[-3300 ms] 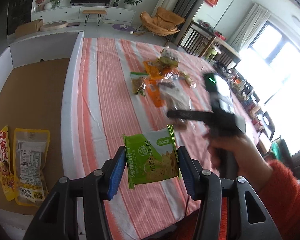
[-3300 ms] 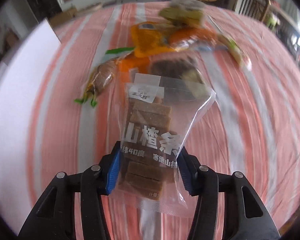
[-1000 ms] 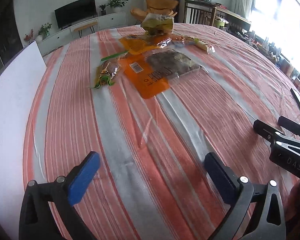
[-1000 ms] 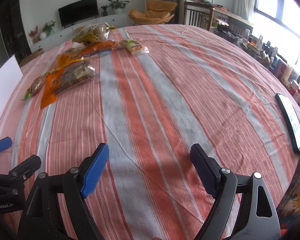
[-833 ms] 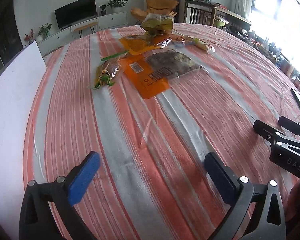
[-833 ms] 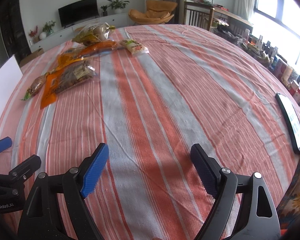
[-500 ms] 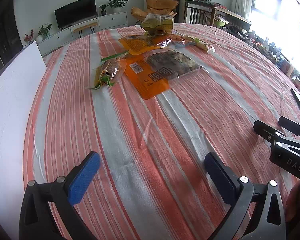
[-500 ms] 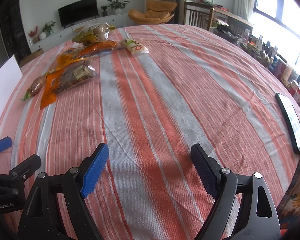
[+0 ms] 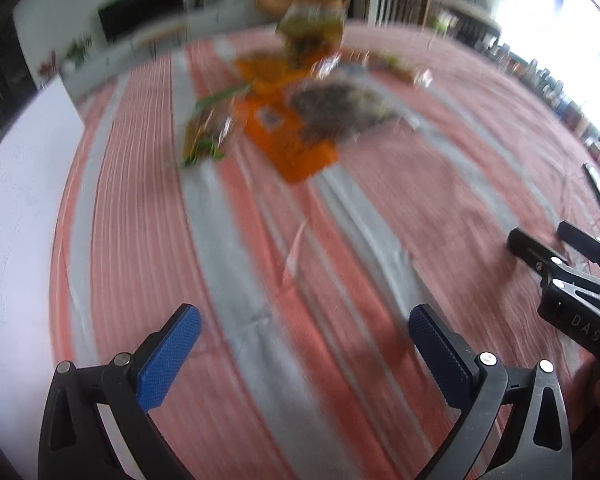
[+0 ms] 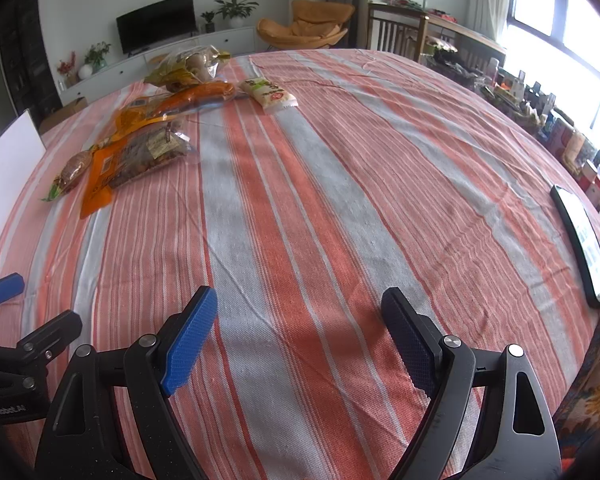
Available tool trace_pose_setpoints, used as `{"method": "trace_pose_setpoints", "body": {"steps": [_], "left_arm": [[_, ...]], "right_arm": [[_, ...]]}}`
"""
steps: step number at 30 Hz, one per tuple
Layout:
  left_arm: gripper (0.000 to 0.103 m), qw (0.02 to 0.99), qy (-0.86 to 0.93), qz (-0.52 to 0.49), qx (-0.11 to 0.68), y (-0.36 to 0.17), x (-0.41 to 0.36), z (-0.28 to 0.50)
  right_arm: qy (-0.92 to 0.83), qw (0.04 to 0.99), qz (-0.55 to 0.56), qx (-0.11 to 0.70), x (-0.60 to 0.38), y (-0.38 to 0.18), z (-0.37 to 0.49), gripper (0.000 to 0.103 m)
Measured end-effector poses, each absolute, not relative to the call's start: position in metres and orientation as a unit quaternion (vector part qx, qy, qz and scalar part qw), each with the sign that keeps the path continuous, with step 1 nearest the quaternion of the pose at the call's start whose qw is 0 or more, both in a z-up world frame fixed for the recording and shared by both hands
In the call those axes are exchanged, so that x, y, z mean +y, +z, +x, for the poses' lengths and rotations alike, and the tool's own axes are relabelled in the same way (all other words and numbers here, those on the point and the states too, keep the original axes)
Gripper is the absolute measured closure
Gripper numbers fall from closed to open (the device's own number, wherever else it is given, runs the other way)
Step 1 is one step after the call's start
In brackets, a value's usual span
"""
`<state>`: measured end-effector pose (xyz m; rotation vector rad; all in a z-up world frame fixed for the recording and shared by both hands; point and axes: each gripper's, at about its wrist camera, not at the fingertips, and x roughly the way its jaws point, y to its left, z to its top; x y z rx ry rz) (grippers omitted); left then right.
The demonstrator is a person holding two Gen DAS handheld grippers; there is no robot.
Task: Organize snacks
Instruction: 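Grasp the green-labelled sausage bag with the left tool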
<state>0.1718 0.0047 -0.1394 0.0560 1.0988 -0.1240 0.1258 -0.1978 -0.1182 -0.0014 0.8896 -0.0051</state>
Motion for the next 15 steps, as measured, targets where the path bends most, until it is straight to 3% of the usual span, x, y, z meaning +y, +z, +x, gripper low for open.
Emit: {"method": "trace_pose_setpoints", "body": {"steps": [7,15], "left_arm": [[0.001,0.874,-0.036,0.02,0.483,-0.082,0.025,0.221],[0.006,0.85,-0.026,-0.046,0.524,-0.117,0.063,0.313]], "right_arm": [[-0.002,0.903,-0.001,0.431,-0.197,-0.118,0.127,0.016],[-0.002,0.903,0.0,0.43,-0.197,-0.118,0.126,0.016]]}}
